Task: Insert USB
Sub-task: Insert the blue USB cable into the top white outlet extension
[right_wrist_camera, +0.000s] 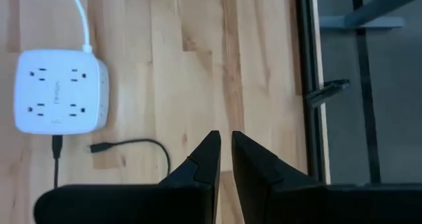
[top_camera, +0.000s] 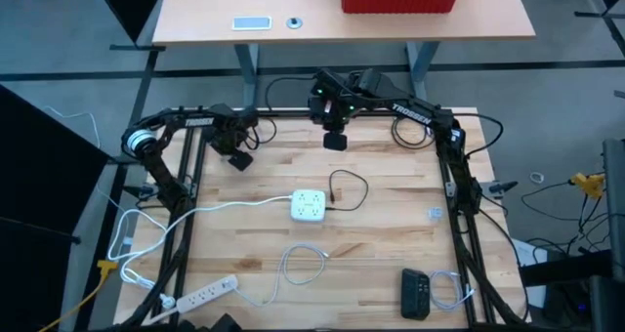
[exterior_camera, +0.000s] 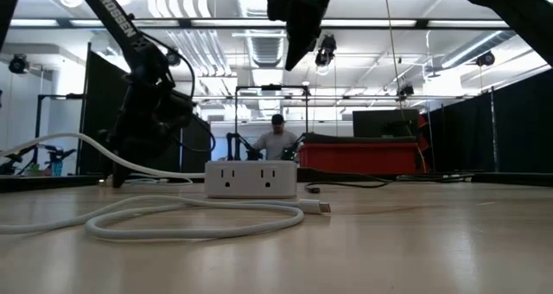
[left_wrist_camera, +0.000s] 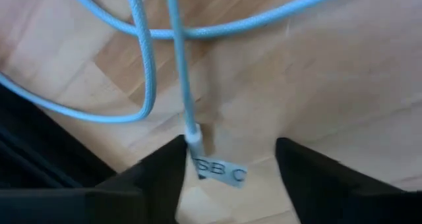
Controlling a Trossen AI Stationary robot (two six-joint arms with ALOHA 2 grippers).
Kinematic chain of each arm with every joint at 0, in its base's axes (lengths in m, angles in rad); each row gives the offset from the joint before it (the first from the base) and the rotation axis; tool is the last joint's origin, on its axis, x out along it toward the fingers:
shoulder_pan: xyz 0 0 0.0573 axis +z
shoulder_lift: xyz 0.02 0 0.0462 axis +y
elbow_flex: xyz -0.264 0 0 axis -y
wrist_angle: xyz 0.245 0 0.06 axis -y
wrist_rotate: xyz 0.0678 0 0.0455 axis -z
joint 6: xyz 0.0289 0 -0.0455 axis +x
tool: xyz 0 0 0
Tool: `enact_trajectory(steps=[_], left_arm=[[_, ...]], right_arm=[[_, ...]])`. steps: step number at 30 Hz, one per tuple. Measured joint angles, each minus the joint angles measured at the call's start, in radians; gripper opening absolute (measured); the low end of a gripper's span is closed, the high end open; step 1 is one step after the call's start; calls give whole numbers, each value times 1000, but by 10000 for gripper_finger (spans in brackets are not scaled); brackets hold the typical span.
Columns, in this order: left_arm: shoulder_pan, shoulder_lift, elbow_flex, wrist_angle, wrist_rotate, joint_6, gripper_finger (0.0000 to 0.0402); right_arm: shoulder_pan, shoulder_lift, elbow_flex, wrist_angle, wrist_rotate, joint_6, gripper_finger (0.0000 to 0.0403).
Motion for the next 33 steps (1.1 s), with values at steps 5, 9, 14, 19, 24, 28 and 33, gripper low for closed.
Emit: enact_trajectory(steps=[5,9,14,19,24,28,33], left_arm=[[28,1,1,36,-15,-17,75],[32,3,-1,66,-44,-5,16],[12,-20,-3,67,-39,65,10],[-26,-164,-13,68,67,83,8],[-59,-359,-62,131,233,61,7],[-92,-504,-145,220,379,61,7],[-161,-661,-278,399,618,31,7]], right_arm=[[1,0,0,23,-3,40,24],[6,0,0,30,-8,98,23],[32,0,0,34,-8,197,23],[76,0,0,42,-8,291,23],[130,0,0,42,-8,393,24],[182,0,0,42,-7,485,24],[259,0,0,52,0,579,25]])
